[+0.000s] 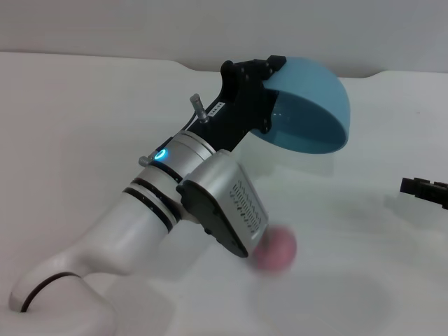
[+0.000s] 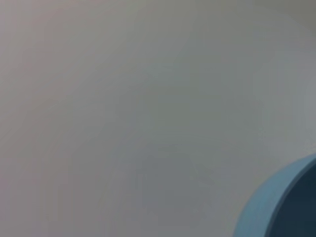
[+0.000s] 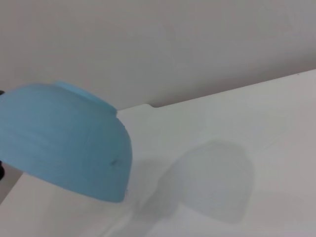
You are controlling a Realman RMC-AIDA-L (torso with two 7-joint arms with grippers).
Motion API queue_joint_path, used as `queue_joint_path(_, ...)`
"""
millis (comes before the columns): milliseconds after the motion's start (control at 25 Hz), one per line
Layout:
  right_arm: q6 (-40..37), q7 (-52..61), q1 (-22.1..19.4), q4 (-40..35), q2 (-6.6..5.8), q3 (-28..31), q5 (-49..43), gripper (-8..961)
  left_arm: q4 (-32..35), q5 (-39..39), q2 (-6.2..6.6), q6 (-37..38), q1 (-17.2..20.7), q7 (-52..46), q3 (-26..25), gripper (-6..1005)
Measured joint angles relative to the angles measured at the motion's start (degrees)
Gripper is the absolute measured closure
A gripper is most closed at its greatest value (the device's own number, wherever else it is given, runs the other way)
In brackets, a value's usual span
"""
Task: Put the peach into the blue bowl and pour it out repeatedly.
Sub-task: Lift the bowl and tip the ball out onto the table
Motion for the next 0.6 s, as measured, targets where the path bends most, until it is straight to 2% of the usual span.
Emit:
queue_joint_path(200, -0.12, -0.02, -0.12, 0.00, 0.00, -0.04, -0.04, 570, -0.01, -0.47, 0.00, -0.34, 0.29, -1.02, 0.66, 1001)
queue_joint_path(360, -0.39, -0.04, 0.31, 0.01, 0.00, -0.72, -0.06, 569, 2.17, -5.91, 0.18, 0.02, 0.36, -6.94, -1.18, 1001)
queue_joint_path(400, -0.49, -0.04, 0.82, 0.08, 0.00, -0.99, -0.06, 569, 4.08, -9.81, 0.48, 2.65, 0.29, -10.68, -4.66, 1001)
queue_joint_path(520, -0.81, -0.04, 1.55, 0.34, 0.00, -2.25, -0.07, 568, 6.47, -12.04, 0.70, 9.18, 0.66, -13.11, -10.12, 1001)
queue_joint_path(560, -0.81, -0.04, 1.55, 0.34, 0.00, -2.25, -0.07, 567, 6.47, -12.04, 0.70, 9.18, 0.66, -13.11, -10.12, 1001)
queue_joint_path(600, -0.97, -0.04, 1.86, 0.36, 0.01, -3.07, -0.07, 567, 7.44, -12.56, 0.74, 13.14, 0.84, -13.56, -12.54, 1001)
